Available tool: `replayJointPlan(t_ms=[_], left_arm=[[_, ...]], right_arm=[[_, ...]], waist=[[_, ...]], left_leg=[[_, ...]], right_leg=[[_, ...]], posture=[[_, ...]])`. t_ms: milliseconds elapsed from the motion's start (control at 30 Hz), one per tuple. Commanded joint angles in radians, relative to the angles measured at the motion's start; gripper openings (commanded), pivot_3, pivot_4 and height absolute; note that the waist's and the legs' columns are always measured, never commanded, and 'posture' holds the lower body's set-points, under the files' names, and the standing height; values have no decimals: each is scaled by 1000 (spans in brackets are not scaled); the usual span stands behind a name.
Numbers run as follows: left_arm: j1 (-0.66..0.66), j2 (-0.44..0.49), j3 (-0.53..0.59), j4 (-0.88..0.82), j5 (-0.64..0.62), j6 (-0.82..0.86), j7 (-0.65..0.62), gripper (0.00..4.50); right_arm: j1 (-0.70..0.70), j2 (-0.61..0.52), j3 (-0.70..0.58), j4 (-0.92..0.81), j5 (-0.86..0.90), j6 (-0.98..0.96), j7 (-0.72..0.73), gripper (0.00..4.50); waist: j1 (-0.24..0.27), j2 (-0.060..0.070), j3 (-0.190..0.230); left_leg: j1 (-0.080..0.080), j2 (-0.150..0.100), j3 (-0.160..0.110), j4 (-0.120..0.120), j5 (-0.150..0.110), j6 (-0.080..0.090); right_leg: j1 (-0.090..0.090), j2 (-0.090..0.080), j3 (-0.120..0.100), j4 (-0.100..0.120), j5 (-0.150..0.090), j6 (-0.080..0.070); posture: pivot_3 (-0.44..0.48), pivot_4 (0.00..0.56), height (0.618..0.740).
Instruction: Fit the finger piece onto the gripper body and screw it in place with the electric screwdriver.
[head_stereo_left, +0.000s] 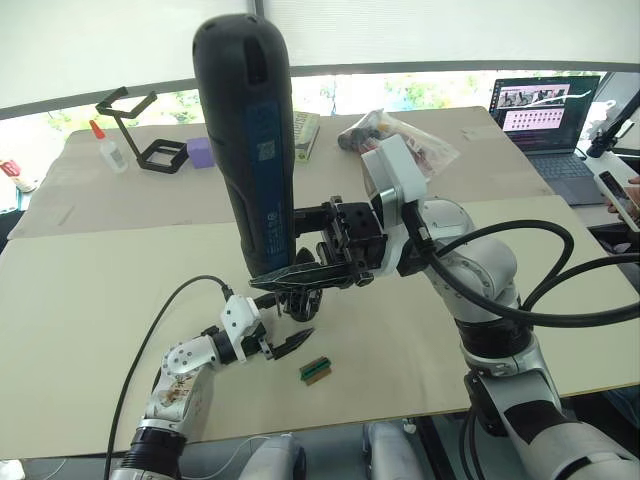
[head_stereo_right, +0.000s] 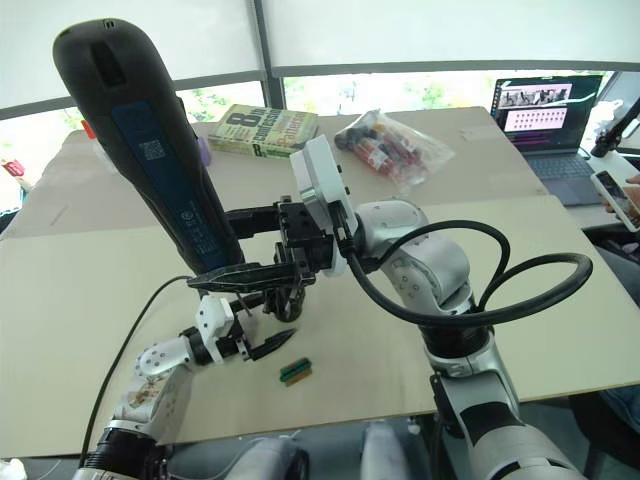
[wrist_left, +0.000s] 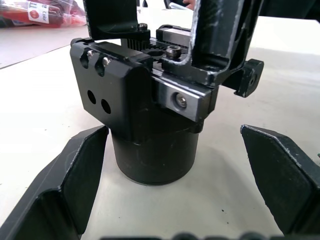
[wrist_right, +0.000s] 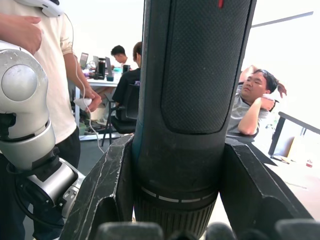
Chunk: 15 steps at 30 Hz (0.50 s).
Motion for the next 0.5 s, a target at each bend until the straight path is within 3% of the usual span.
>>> replayJointPlan(t_ms=[33,367,433,500], left_arm=[[-22,-20,-24,40,47,-6,44,4474],[-77,-34,-37,86,52,12,56,4474],[-85,-31,-39,90,51,19,53,3952],[-90,-27,-40,94,49,26,46,3093]], right_arm=[[-12,9,-25,-25,21,-13,4,1976],[-16,8,-26,-22,18,-11,3,1976],[-15,6,-27,-24,18,-10,2,1976],[-16,7,-26,-22,16,-11,1,1976]], waist=[[6,0,0],[10,0,0],[10,0,0],[10,0,0]], left_leg=[[0,0,0,0,0,0],[0,0,0,1,0,0],[0,0,0,1,0,0],[0,0,0,1,0,0]], right_leg=[[0,0,0,0,0,0],[1,0,0,0,0,0],[1,0,0,0,0,0],[1,0,0,0,0,0]], posture=[[0,150,740],[0,150,740],[0,150,740],[0,150,740]])
